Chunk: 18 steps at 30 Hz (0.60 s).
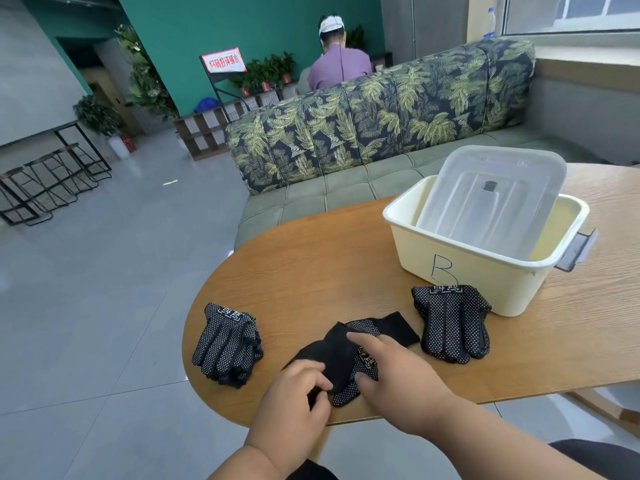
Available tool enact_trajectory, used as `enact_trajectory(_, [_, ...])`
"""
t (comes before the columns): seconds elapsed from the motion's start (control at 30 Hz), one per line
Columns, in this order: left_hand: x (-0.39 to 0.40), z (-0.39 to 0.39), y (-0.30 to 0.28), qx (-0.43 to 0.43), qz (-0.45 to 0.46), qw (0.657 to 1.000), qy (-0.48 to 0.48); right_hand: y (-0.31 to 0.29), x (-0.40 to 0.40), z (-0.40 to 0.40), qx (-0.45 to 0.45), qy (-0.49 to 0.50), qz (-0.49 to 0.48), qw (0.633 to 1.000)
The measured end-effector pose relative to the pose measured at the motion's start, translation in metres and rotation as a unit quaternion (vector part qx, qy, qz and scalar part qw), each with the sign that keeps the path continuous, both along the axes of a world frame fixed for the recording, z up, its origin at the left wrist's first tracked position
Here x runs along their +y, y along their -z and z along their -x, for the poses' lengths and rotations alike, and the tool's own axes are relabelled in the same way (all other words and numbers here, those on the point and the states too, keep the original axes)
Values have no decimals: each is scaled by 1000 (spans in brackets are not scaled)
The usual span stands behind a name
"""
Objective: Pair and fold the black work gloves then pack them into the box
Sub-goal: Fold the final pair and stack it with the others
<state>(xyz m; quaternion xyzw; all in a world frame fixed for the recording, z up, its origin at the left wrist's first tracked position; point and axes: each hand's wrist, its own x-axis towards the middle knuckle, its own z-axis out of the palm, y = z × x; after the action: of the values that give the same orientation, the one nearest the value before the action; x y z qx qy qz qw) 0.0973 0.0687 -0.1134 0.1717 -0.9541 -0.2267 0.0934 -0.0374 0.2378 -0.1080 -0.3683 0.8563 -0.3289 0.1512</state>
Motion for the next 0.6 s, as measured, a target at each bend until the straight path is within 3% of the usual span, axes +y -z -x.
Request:
enact_trajectory(0.13, [0,-6,0,-13,-10,1000,4,2,-1,4,-29,9,8,999])
enact_trajectory(0.4, [-3,19,-27,57,-6,996,-65,-4,2,2,-87,59,90,990])
enact_trajectory(0.6, [-13,75,-33,-46,-90,994,-48,-2,1,3,-156,142,126,969])
